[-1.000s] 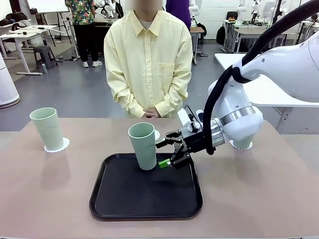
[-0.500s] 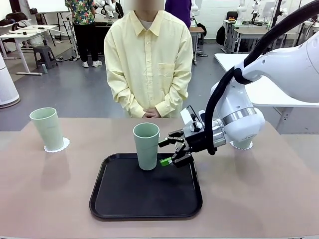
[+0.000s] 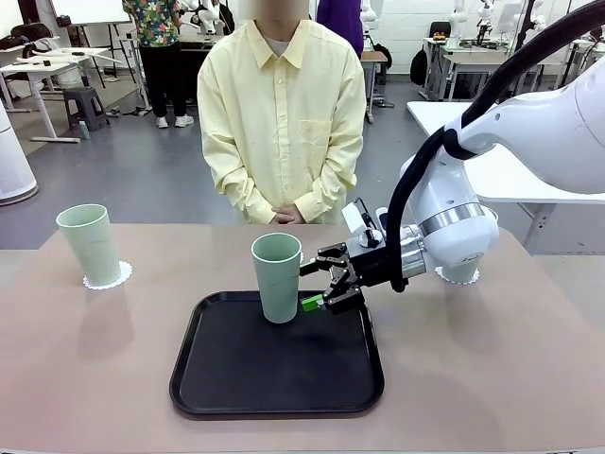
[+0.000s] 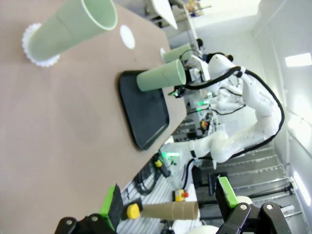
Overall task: Place coasters on the table and set cups on them.
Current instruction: Take one Reusable plastic cup from the Flat Tray and place it on a coaster set by the human.
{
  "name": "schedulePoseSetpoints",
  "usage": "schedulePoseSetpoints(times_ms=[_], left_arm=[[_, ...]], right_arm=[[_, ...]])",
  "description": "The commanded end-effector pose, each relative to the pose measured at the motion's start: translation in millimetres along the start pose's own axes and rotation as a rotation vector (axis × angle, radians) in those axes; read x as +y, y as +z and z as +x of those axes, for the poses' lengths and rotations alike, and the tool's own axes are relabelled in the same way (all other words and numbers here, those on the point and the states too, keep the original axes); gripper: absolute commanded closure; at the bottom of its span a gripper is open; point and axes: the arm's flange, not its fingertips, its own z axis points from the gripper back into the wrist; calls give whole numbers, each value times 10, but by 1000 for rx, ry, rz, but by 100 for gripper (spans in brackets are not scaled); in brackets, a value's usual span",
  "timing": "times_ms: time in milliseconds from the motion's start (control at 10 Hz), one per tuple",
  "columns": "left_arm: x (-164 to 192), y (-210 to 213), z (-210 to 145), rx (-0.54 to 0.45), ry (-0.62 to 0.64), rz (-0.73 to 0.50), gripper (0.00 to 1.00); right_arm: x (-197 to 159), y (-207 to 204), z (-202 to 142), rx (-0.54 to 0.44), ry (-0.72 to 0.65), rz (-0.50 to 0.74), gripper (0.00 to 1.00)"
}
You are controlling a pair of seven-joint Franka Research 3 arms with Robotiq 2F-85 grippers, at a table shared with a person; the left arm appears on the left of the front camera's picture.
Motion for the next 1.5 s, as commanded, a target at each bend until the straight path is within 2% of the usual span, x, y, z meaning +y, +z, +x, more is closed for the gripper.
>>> schedulePoseSetpoints(times_ms=[0,800,1400], left_arm=[[-8,19,-21,3,-1,-1,0],[-8,19,-21,3,-1,-1,0],[-8,19,-21,3,-1,-1,0]], right_arm=[[-80,-108,-78,-65,29,-28,0],[-210,-322,-172,-86,-3,-15,0],[-455,-486,-320,-100,-93,-61,0]])
